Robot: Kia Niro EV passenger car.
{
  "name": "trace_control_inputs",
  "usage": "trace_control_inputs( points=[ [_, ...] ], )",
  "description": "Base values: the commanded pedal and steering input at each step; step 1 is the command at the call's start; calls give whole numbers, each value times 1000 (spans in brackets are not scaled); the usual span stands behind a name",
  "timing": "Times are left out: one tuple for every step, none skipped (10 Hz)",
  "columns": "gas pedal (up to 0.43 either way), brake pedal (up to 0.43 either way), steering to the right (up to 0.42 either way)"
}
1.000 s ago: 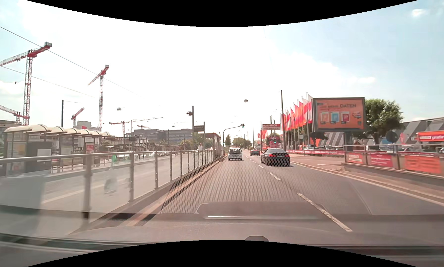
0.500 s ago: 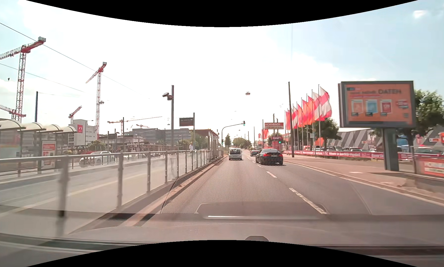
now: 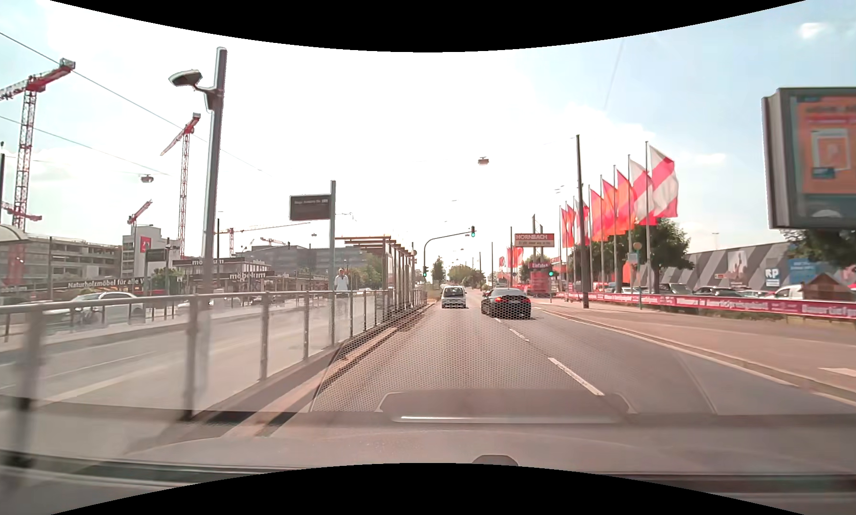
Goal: Follow the waypoints while adhering to traffic rules and regulations
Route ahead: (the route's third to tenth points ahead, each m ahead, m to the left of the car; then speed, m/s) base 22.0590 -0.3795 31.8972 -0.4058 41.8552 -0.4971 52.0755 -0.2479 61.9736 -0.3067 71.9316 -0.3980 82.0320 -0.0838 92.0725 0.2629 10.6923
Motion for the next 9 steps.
trace_control_inputs(
  points=[
    [197,0,-4],
    [197,0,-4],
    [197,0,-4],
    [197,0,-4],
    [197,0,-4],
    [189,0,-4],
    [189,0,-5],
    [189,0,-5],
    [189,0,-5]
  ],
)
